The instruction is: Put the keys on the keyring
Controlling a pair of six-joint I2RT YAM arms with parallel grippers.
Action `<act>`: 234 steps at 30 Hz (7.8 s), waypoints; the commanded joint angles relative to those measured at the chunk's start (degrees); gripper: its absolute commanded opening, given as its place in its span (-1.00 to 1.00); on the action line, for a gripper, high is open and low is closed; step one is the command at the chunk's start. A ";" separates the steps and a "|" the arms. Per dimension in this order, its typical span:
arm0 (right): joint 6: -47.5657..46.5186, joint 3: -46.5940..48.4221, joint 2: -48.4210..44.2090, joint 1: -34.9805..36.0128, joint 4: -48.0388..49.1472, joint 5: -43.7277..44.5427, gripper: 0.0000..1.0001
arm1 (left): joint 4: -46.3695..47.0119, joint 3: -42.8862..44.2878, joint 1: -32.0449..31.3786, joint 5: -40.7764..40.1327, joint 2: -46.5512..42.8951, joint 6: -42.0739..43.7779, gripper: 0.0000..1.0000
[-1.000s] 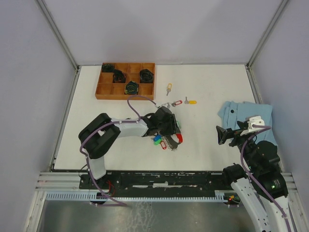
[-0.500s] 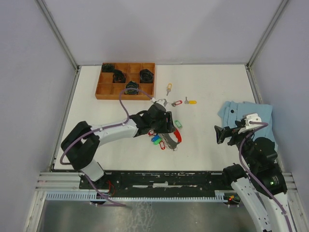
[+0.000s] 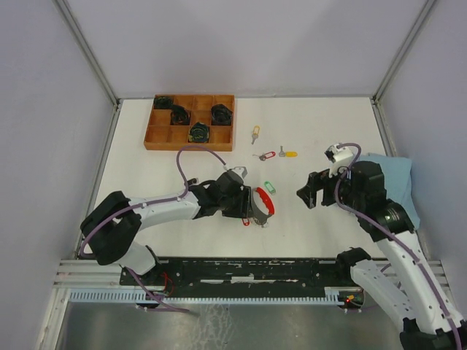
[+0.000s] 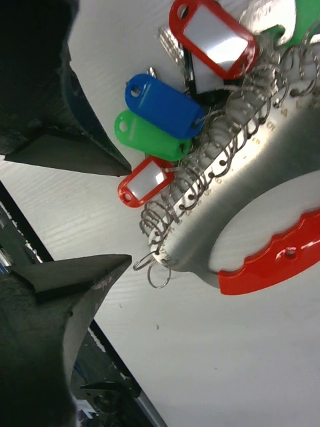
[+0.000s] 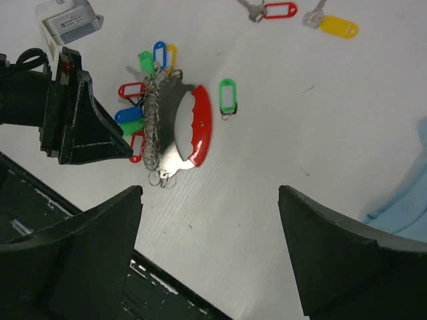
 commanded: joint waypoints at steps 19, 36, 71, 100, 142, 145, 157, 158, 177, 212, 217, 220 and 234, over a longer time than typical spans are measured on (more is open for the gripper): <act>7.57 -6.53 21.49 9.93 18.81 -10.05 0.67 | 9.95 -6.22 -2.44 5.77 3.54 2.54 -0.28; -0.85 0.89 39.37 19.84 20.00 -10.58 0.43 | 4.54 -13.45 4.34 -4.42 -6.54 2.06 -0.21; -6.55 11.16 63.16 25.19 22.84 -16.37 -0.37 | 19.21 -23.58 4.95 2.21 -16.53 0.59 -0.05; -11.85 2.99 55.44 26.59 26.09 -17.05 -0.68 | 29.62 -23.80 5.70 5.02 -7.66 -1.06 -0.15; -6.75 -4.34 38.76 28.87 25.67 -1.39 -0.14 | 39.92 -22.51 5.71 12.10 1.83 -0.75 -0.52; -6.76 -4.48 38.56 28.87 25.67 -1.28 -0.14 | 39.92 -22.43 5.67 12.42 0.92 -0.82 -0.52; -6.75 -4.66 38.20 28.87 25.67 -1.36 -0.14 | 43.68 -22.43 5.57 14.63 1.62 -1.30 -0.44; -6.75 -4.74 38.21 28.87 25.67 -1.36 -0.14 | 44.03 -22.45 5.60 14.72 1.58 -1.32 -0.44; -6.67 -5.02 37.59 28.87 25.67 -1.44 -0.14 | 45.66 -21.74 5.63 15.02 2.29 -1.44 -0.41; -6.66 -5.63 36.70 28.87 25.61 -2.39 -0.13 | 40.37 -19.24 5.64 13.86 2.74 0.50 -0.89; -6.93 -5.63 36.39 28.87 26.17 -3.21 -0.09 | 39.66 -19.27 5.71 13.65 1.14 2.49 -0.95; -6.94 -6.20 35.02 28.87 28.21 -3.98 0.01 | 39.03 -19.11 5.63 13.24 -0.50 5.19 -0.95; -2.46 -10.63 23.38 28.60 39.01 6.76 0.40 | 39.27 -20.71 5.71 8.12 -13.27 27.26 -0.95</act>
